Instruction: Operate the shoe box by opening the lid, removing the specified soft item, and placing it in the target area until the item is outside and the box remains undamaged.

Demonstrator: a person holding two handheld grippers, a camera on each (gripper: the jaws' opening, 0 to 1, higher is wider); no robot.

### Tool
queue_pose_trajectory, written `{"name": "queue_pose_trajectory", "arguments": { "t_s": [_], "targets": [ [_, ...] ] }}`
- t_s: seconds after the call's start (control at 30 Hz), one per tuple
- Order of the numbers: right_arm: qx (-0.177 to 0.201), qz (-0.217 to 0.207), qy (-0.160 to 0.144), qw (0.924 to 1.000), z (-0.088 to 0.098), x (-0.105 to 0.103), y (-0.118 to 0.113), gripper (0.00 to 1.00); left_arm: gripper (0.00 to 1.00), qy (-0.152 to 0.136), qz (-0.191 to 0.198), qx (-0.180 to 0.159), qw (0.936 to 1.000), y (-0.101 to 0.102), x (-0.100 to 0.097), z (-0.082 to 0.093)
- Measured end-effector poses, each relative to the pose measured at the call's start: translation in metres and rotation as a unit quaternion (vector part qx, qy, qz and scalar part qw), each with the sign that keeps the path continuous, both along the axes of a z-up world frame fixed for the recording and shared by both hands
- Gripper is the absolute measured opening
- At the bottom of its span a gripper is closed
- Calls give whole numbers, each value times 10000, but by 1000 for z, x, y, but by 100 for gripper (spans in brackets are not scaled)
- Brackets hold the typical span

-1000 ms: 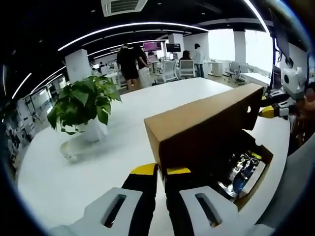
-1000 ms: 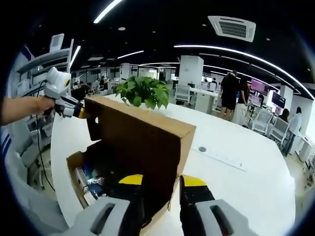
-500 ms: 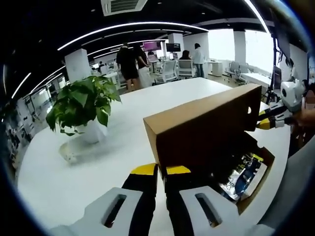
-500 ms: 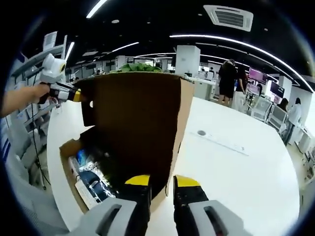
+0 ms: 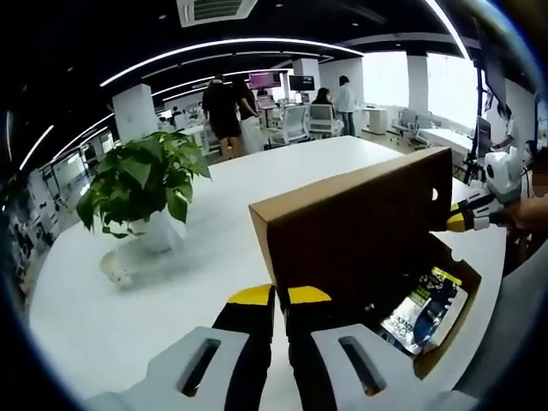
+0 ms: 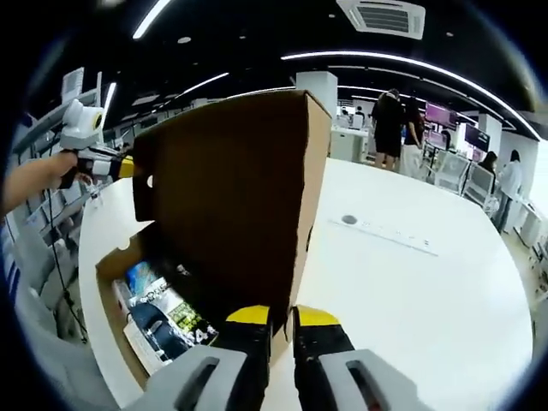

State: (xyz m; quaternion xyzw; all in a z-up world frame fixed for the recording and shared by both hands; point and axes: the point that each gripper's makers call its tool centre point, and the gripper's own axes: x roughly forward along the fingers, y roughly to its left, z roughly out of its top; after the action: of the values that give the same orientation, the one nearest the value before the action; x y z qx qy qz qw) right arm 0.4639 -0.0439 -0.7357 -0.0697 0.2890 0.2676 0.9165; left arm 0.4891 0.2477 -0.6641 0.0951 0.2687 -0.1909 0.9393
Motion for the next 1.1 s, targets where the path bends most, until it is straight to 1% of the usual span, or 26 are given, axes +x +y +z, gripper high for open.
{"name": "queue_pose_trajectory", "arguments": {
  "t_s": [0.2,0.5,0.6,0.73,0.83,1.1],
  "targets": [
    [-15,-45,56,10000,-4,4,-1,0,2,27,-74,97,9999,0,6,-1],
    [-4,-82,119,9999,-4,9,-3,0,3,41,-120,183,9998,-1,15,-3],
    [-3,-96,130,9999,-4,10,-2,0,4,-2,-184,273,9995,-2,17,-5],
    [35,-105,175,9998,-4,11,-2,0,5,-34,-217,298,9993,-2,17,-6],
    [18,-77,194,9998,-4,11,-2,0,6,27,-279,384,9989,1,15,-13],
    [0,-56,215,9998,-3,12,-1,0,9,180,-242,476,9984,8,2,-32]
  ]
}}
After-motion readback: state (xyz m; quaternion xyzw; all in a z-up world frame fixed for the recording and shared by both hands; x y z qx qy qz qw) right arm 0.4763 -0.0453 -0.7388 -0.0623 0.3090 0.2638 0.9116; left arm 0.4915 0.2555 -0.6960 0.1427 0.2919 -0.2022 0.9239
